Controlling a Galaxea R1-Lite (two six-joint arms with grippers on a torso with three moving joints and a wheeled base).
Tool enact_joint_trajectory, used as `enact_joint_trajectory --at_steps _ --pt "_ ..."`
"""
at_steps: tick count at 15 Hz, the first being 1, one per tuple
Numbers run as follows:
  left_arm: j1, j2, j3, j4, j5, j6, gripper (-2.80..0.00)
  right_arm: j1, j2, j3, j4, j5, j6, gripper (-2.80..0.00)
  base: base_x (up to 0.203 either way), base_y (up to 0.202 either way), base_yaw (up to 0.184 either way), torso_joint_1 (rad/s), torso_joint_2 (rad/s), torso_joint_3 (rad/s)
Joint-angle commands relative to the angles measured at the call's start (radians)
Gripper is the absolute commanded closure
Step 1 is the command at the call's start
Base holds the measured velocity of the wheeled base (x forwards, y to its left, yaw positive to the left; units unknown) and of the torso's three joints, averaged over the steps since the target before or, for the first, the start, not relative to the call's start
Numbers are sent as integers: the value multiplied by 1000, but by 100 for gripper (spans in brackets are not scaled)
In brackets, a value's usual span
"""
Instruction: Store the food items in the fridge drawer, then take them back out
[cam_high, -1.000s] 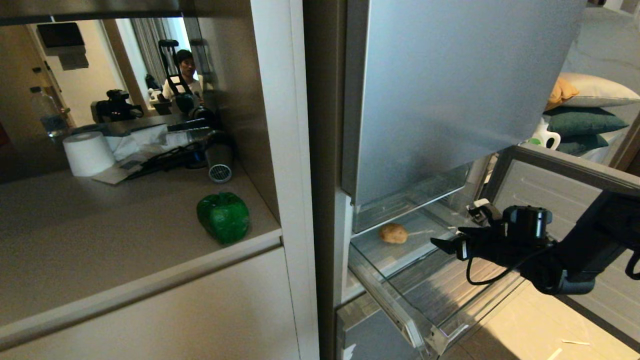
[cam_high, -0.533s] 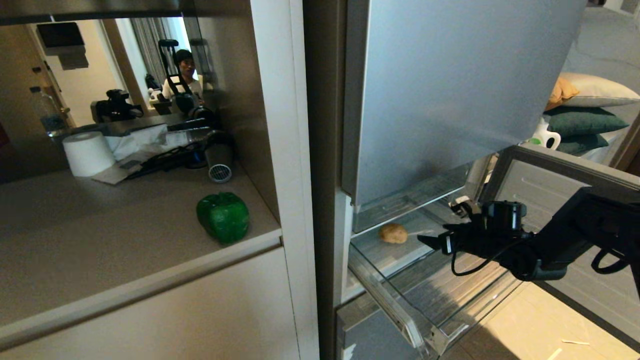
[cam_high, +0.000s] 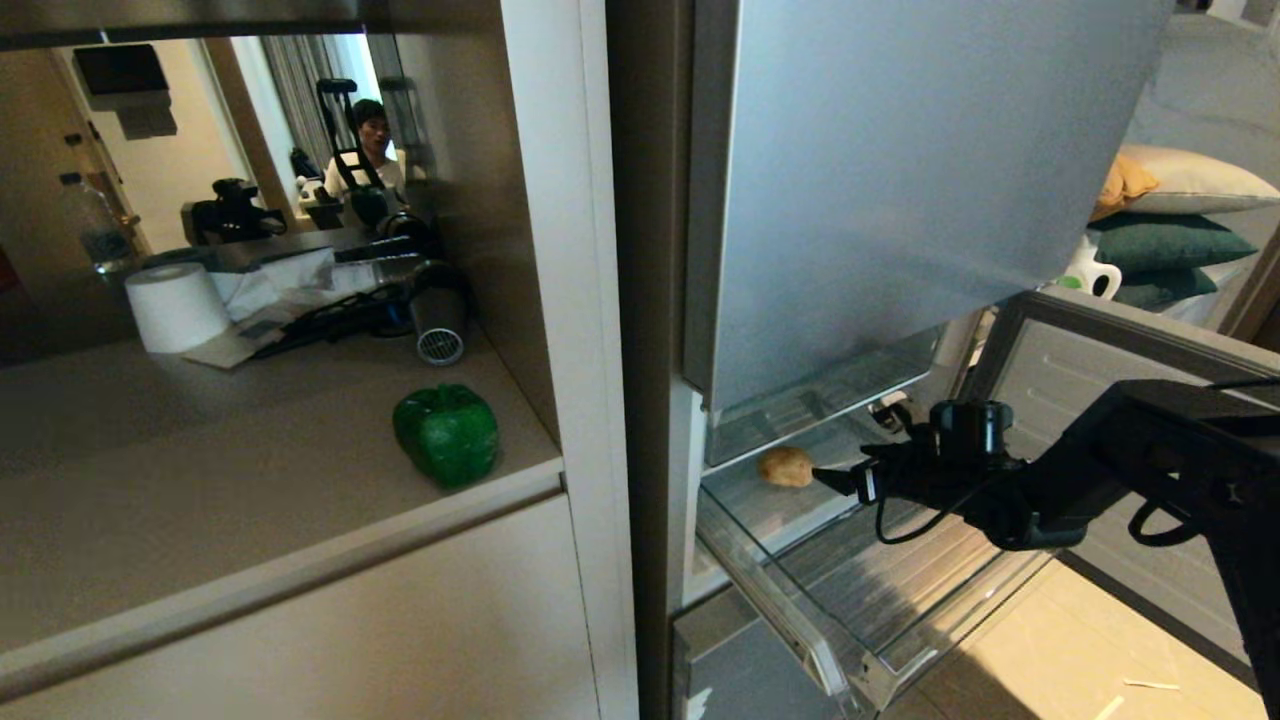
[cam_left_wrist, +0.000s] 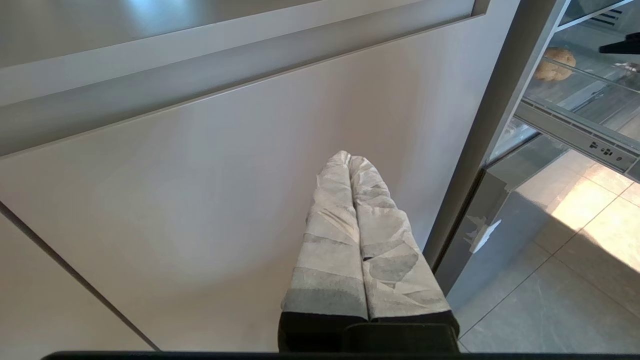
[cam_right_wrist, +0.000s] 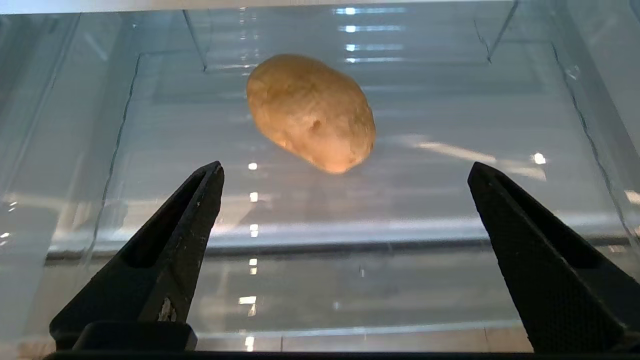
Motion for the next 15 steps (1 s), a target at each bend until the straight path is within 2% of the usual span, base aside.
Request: enact_joint_trajectory --at_steps 1,4,9,15 --pt "0 0 0 0 0 0 0 3 41 -39 -5 2 -1 -280 0 0 0 0 0 0" --pt "0 1 0 0 0 0 0 4 74 -92 25 2 -1 -280 0 0 0 0 0 0" --pt "0 0 0 0 0 0 0 15 94 -104 26 4 -2 -280 0 0 0 0 0 0" --pt "0 0 0 0 0 0 0 22 121 -109 -26 16 -4 -280 0 0 0 0 0 0"
